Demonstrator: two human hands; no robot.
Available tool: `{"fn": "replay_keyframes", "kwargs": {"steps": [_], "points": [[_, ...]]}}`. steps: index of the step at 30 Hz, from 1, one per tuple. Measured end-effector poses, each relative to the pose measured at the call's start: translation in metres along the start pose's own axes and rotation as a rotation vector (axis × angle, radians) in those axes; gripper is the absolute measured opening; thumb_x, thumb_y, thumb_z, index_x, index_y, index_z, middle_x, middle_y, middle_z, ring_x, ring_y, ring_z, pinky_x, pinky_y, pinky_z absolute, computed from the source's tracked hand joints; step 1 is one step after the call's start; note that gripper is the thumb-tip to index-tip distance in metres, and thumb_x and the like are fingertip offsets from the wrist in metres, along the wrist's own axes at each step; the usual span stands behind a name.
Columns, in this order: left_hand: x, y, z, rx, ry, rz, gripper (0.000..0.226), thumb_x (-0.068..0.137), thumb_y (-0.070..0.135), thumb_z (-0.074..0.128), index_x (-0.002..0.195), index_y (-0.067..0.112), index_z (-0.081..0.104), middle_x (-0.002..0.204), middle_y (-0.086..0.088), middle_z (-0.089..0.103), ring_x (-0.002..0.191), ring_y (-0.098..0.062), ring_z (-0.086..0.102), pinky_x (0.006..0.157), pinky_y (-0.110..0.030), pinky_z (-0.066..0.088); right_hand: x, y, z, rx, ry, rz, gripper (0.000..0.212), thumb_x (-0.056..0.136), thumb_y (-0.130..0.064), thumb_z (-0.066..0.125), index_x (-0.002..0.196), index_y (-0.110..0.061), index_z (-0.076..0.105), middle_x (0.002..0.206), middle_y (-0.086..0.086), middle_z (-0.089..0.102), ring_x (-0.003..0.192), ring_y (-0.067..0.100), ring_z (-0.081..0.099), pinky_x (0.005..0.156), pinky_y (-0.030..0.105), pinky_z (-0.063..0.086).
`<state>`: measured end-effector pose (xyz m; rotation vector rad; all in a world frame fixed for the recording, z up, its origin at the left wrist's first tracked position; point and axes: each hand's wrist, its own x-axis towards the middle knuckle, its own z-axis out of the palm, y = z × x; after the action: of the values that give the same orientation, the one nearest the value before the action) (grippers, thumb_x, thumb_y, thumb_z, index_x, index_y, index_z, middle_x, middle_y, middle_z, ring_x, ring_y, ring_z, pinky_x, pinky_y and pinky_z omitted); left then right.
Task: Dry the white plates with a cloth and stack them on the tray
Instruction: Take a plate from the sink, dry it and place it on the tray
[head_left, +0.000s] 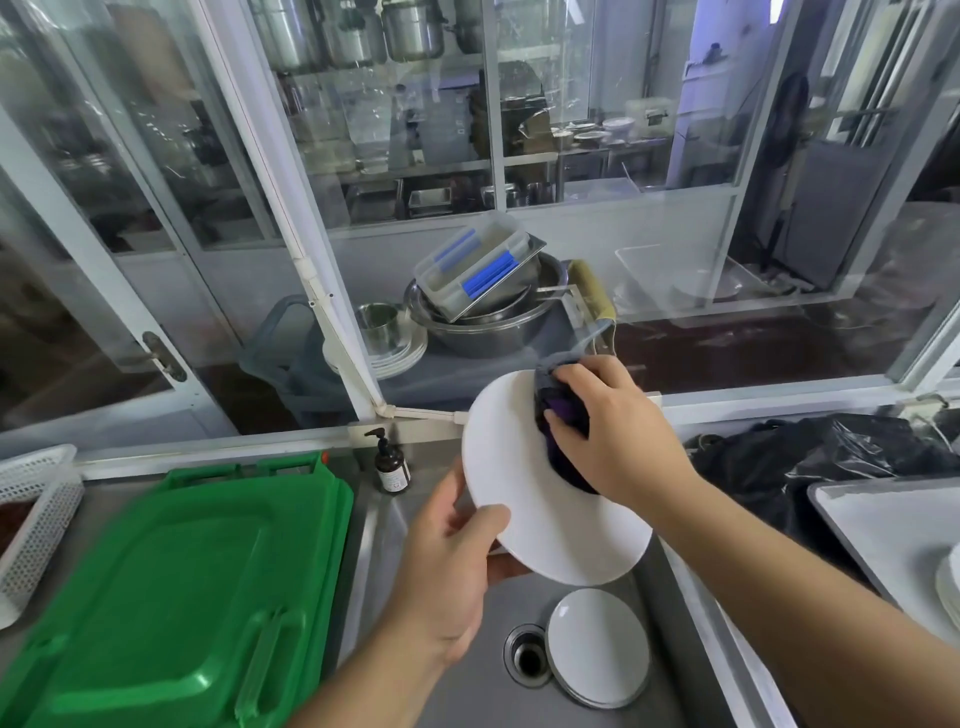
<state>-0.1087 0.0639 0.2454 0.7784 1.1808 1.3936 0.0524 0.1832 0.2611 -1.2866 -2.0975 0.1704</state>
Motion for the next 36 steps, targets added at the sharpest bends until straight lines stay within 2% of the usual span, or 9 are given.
{"fn": "replay_keyframes", "kwargs": {"steps": [9, 14, 16, 19, 22, 24, 27, 33, 36], "points": [[0.005, 0.005, -0.001, 0.207, 0.007, 0.097, 0.064, 0.096, -0.015, 0.05, 0.142, 0.029, 0.056, 0.109, -0.004, 0.079, 0.099, -0.02, 0.075, 0.09, -0.051, 0.062, -0.032, -0.017, 0.009, 0.144, -0.177, 0.453, 0.035, 0.099, -0.038, 0.06, 0.132, -0.027, 0.053, 0.127, 0.003, 0.055, 0.101, 0.029, 0.058, 0.08, 0.034, 0.042], [0.005, 0.008, 0.0, 0.493, -0.065, 0.25, 0.077, 0.096, -0.012, 0.054, 0.151, 0.042, 0.045, 0.127, 0.021, 0.072, 0.118, -0.008, 0.069, 0.106, -0.035, 0.053, -0.032, -0.024, 0.005, 0.74, -0.164, 0.774, 0.011, 0.1, -0.027, 0.06, 0.111, -0.027, 0.061, 0.109, 0.008, 0.067, 0.099, 0.026, 0.064, 0.088, 0.046, 0.058], [0.004, 0.009, -0.001, 0.603, -0.09, 0.339, 0.079, 0.095, -0.006, 0.057, 0.15, 0.048, 0.045, 0.122, 0.028, 0.071, 0.111, 0.0, 0.069, 0.099, -0.02, 0.052, -0.029, -0.023, 0.004, 1.062, -0.092, 0.9, 0.015, 0.099, -0.02, 0.06, 0.11, -0.024, 0.069, 0.112, 0.016, 0.071, 0.102, 0.036, 0.069, 0.087, 0.057, 0.062], [0.004, 0.01, -0.008, 0.9, -0.154, 0.5, 0.085, 0.093, 0.005, 0.064, 0.149, 0.063, 0.036, 0.09, 0.022, 0.068, 0.068, 0.004, 0.058, 0.068, -0.009, 0.045, -0.024, -0.024, -0.007, 1.4, -0.042, 1.02, 0.024, 0.1, -0.015, 0.054, 0.116, -0.005, 0.069, 0.103, 0.025, 0.072, 0.089, 0.041, 0.071, 0.075, 0.058, 0.063], [0.007, 0.013, -0.013, 1.133, -0.192, 0.692, 0.092, 0.088, 0.006, 0.067, 0.154, 0.057, 0.03, 0.106, 0.014, 0.061, 0.083, 0.002, 0.054, 0.068, -0.001, 0.038, -0.023, -0.022, -0.018, 1.613, -0.135, 1.02, 0.061, 0.1, -0.055, 0.056, 0.126, -0.001, 0.067, 0.114, 0.025, 0.073, 0.101, 0.039, 0.073, 0.086, 0.057, 0.06], [0.011, 0.013, -0.017, 1.215, -0.217, 0.781, 0.093, 0.085, 0.007, 0.065, 0.157, 0.054, 0.027, 0.125, 0.014, 0.065, 0.1, -0.005, 0.061, 0.078, -0.009, 0.05, -0.025, -0.022, -0.025, 1.655, -0.201, 0.969, 0.083, 0.089, -0.074, 0.055, 0.131, -0.003, 0.066, 0.126, 0.027, 0.07, 0.116, 0.043, 0.07, 0.093, 0.057, 0.058], [0.015, 0.012, -0.019, 1.36, -0.237, 0.868, 0.088, 0.085, 0.015, 0.054, 0.159, 0.051, 0.023, 0.145, 0.004, 0.062, 0.118, -0.022, 0.069, 0.091, -0.039, 0.062, -0.028, -0.022, -0.031, 1.639, -0.228, 0.934, 0.08, 0.086, -0.071, 0.06, 0.132, -0.006, 0.067, 0.125, 0.025, 0.072, 0.112, 0.04, 0.072, 0.086, 0.05, 0.061], [0.019, 0.002, -0.021, 1.579, -0.271, 0.986, 0.079, 0.087, 0.014, 0.057, 0.157, 0.043, 0.033, 0.142, -0.007, 0.065, 0.122, -0.028, 0.068, 0.087, -0.044, 0.064, -0.042, -0.016, -0.02, 1.596, -0.112, 1.008, 0.054, 0.092, -0.034, 0.06, 0.135, -0.002, 0.063, 0.129, 0.03, 0.068, 0.117, 0.044, 0.068, 0.106, 0.058, 0.051], [0.022, -0.007, -0.023, 1.602, -0.255, 1.029, 0.087, 0.085, 0.009, 0.067, 0.158, 0.043, 0.033, 0.144, -0.01, 0.063, 0.126, -0.03, 0.065, 0.079, -0.045, 0.065, -0.049, -0.013, -0.014, 1.63, -0.061, 1.025, 0.053, 0.09, -0.03, 0.056, 0.134, -0.003, 0.064, 0.128, 0.03, 0.068, 0.119, 0.047, 0.067, 0.102, 0.058, 0.053]]}}
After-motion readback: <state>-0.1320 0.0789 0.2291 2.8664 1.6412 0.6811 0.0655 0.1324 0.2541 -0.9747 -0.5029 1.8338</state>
